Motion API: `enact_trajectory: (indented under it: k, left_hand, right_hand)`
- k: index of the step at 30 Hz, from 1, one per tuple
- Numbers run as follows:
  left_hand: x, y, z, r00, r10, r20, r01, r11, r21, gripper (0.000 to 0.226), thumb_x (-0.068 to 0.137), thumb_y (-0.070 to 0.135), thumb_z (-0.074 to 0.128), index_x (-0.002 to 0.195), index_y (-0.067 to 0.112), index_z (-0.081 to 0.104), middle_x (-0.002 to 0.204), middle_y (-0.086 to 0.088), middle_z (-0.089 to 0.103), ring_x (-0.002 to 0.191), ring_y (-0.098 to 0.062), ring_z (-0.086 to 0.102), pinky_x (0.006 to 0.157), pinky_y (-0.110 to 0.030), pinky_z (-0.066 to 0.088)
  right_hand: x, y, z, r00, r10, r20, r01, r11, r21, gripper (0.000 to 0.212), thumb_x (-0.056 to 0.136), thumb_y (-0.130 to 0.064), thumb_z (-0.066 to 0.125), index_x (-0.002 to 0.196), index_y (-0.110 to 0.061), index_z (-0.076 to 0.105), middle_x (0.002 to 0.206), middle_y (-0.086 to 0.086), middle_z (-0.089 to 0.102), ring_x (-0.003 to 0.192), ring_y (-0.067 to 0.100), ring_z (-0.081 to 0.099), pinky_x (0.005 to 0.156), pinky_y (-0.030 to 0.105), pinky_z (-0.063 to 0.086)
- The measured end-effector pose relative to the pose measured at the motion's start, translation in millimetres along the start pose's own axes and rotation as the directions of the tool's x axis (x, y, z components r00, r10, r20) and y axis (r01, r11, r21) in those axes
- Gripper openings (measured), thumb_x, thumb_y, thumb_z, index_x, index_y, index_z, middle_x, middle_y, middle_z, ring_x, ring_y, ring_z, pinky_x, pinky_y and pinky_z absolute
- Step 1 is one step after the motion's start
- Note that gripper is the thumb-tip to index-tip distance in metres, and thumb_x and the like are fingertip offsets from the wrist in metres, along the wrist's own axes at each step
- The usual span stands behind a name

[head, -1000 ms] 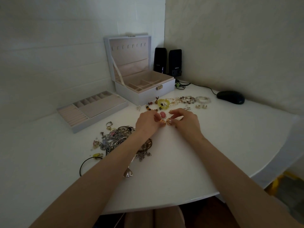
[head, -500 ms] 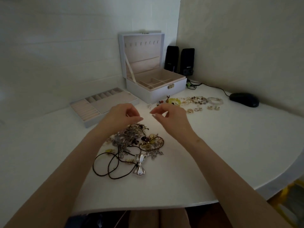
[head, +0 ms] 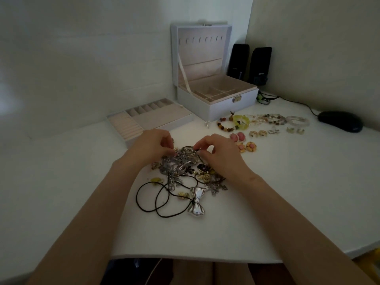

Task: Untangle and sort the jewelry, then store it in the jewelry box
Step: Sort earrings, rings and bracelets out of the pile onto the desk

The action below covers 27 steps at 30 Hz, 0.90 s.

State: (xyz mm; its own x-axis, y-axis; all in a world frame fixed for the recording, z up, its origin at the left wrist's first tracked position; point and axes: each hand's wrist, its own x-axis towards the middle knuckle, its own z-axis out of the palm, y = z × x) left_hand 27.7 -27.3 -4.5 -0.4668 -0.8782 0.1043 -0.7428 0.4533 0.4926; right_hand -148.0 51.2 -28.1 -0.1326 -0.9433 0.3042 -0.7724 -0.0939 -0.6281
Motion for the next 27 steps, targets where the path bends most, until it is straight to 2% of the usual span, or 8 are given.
enact_trajectory:
  k: [4, 7, 10, 13, 15, 18, 24, 27]
  left_hand:
    - [-1.2, 0.4, -2.2, 0.999, 0.018, 0.043, -0.019, 1.0, 0.023, 0.015, 0.079, 0.024, 0.075, 0.089, 0.016, 0.069, 0.087, 0.002, 0.065, 0.086, -0.014, 0.058, 0.072, -0.025, 0.041]
    - [-3.9, 1.3, -2.1, 0.992, 0.035, 0.124, -0.036, 0.999, 0.007, 0.023, 0.072, 0.026, 0.08, 0.087, 0.021, 0.063, 0.084, 0.006, 0.061, 0.076, -0.008, 0.055, 0.061, -0.02, 0.039]
    - [-2.7, 1.8, -0.5, 0.99, 0.066, 0.127, -0.075, 0.995, 0.068, 0.018, 0.076, 0.019, 0.077, 0.09, 0.019, 0.064, 0.082, 0.007, 0.059, 0.073, -0.007, 0.052, 0.061, -0.017, 0.039]
    - [-1.9, 1.2, -3.4, 0.993, 0.073, 0.092, -0.077, 0.996, 0.045, 0.014, 0.077, 0.013, 0.075, 0.089, 0.016, 0.068, 0.078, 0.007, 0.059, 0.07, -0.005, 0.051, 0.063, -0.017, 0.039]
    - [-2.6, -0.1, -6.3, 0.994, 0.069, 0.081, -0.069, 0.998, -0.003, 0.013, 0.077, 0.011, 0.075, 0.087, 0.014, 0.067, 0.081, 0.002, 0.063, 0.071, -0.007, 0.053, 0.063, -0.016, 0.04]
    - [-4.5, -1.7, -9.7, 0.993, 0.063, 0.098, -0.057, 0.996, -0.07, 0.014, 0.076, 0.005, 0.075, 0.085, 0.012, 0.066, 0.085, -0.002, 0.065, 0.07, -0.007, 0.055, 0.064, -0.016, 0.043]
    - [-4.8, -2.2, -14.7, 0.997, 0.067, 0.049, -0.059, 0.987, -0.153, 0.013, 0.075, 0.005, 0.076, 0.077, 0.013, 0.065, 0.079, 0.003, 0.066, 0.07, -0.007, 0.058, 0.059, -0.007, 0.04]
    - [-5.2, 1.6, -14.9, 0.994, 0.109, -0.014, -0.109, 0.969, -0.222, 0.014, 0.076, 0.011, 0.076, 0.074, 0.015, 0.063, 0.077, 0.003, 0.067, 0.072, -0.008, 0.061, 0.062, -0.007, 0.041]
  right_hand:
    - [-1.0, -4.5, 2.1, 0.999, -0.007, 0.048, 0.013, 0.994, -0.11, 0.019, 0.091, -0.031, 0.06, 0.107, -0.029, 0.069, 0.098, -0.004, 0.054, 0.084, 0.009, 0.048, 0.062, 0.016, 0.032]
    - [-0.3, -6.9, 3.2, 0.998, 0.013, 0.063, -0.002, 0.985, -0.172, 0.02, 0.091, -0.035, 0.058, 0.108, -0.031, 0.067, 0.101, -0.002, 0.054, 0.09, 0.013, 0.052, 0.065, 0.023, 0.032]
    - [-0.5, -6.2, 3.3, 0.999, 0.017, 0.049, -0.007, 0.983, -0.184, 0.014, 0.09, -0.032, 0.06, 0.102, -0.028, 0.066, 0.098, -0.002, 0.057, 0.088, 0.013, 0.052, 0.06, 0.022, 0.031]
    - [-1.0, -5.5, 1.9, 0.999, 0.018, 0.045, -0.011, 0.99, -0.144, 0.011, 0.089, -0.029, 0.062, 0.098, -0.025, 0.067, 0.096, 0.0, 0.059, 0.087, 0.013, 0.052, 0.062, 0.024, 0.033]
    - [-1.4, -4.9, 0.5, 0.998, 0.017, 0.057, -0.01, 0.993, -0.118, 0.011, 0.088, -0.028, 0.063, 0.098, -0.024, 0.068, 0.096, 0.0, 0.059, 0.084, 0.012, 0.051, 0.066, 0.026, 0.036]
    - [-1.9, -4.3, -0.9, 0.998, 0.014, 0.066, -0.007, 0.995, -0.099, 0.011, 0.088, -0.027, 0.064, 0.098, -0.024, 0.069, 0.095, 0.0, 0.059, 0.08, 0.011, 0.049, 0.064, 0.026, 0.037]
    - [-1.0, -0.5, 0.3, 0.999, 0.002, 0.052, 0.002, 0.998, -0.066, 0.008, 0.086, -0.025, 0.066, 0.093, -0.027, 0.069, 0.093, -0.001, 0.06, 0.073, 0.008, 0.047, 0.066, 0.026, 0.037]
    - [-1.7, -5.0, -1.9, 0.999, -0.023, -0.04, 0.029, 0.989, 0.146, 0.01, 0.084, -0.02, 0.068, 0.091, -0.028, 0.07, 0.086, -0.007, 0.062, 0.066, 0.002, 0.047, 0.068, 0.022, 0.042]
